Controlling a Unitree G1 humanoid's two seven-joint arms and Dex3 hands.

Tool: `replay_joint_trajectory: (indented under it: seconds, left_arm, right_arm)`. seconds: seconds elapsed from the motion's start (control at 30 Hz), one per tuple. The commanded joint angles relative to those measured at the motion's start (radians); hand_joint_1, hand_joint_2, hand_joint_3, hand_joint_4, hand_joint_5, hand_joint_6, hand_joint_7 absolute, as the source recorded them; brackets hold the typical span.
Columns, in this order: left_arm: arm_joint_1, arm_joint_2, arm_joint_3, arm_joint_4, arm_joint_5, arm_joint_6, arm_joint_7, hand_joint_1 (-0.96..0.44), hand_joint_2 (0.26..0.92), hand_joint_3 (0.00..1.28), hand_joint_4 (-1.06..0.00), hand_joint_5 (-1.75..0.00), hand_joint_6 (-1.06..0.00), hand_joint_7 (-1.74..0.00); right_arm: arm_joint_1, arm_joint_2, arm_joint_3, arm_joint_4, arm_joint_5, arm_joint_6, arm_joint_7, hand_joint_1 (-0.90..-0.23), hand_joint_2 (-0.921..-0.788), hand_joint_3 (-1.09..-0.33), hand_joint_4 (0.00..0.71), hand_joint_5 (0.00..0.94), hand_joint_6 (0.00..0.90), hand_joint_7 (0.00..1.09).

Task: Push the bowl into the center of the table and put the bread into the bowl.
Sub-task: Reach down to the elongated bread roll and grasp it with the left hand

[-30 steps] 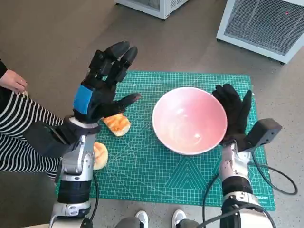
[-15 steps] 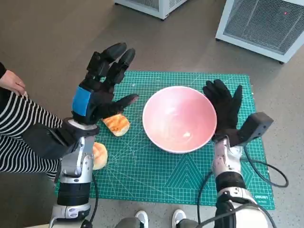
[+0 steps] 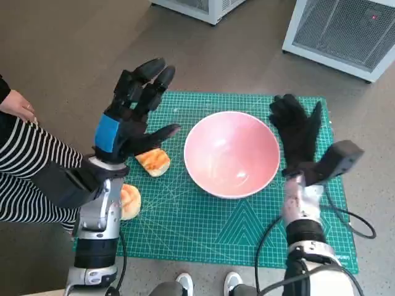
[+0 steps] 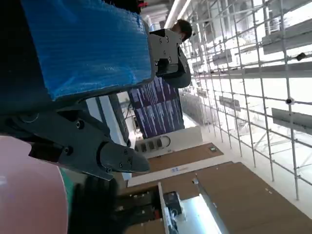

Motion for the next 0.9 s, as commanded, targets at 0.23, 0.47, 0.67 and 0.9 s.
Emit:
replay_joint_trajectory:
  seconds: [0.23,0.47,0.67,0.9]
  left_arm:
    - [-0.048,0.086,0.026,0.047,0.026,-0.032,-0.034,-0.27,0.92,0.13,-0.24,-0.05,-0.03,-0.69]
    - [-0.127,0.233,0.009,0.203,0.216,-0.213,-0.027,-0.26,0.92,0.09,-0.26,-0.04,-0.04,-0.65]
    - [-0.191,0.342,-0.016,0.31,0.339,-0.279,-0.018,-0.25,0.908,0.06,-0.27,-0.03,-0.06,-0.61]
    - [-0.294,0.454,-0.08,0.449,0.407,-0.289,-0.108,-0.25,0.847,0.0,-0.27,0.0,-0.18,-0.45]
  right_arm:
    - [0.157,-0.024,0.073,-0.388,-0.023,-0.011,0.003,-0.636,-0.921,-0.776,0.079,0.008,0.06,0.39]
    - [0.278,-0.042,0.139,-0.75,0.019,0.066,0.047,-0.685,-0.921,-0.718,0.103,0.016,0.077,0.4]
    - [0.339,-0.063,0.169,-0.946,0.028,0.087,0.071,-0.7,-0.921,-0.703,0.111,0.016,0.079,0.41]
    - [0.367,-0.086,0.173,-1.021,0.023,0.09,0.085,-0.685,-0.921,-0.749,0.124,0.015,0.072,0.42]
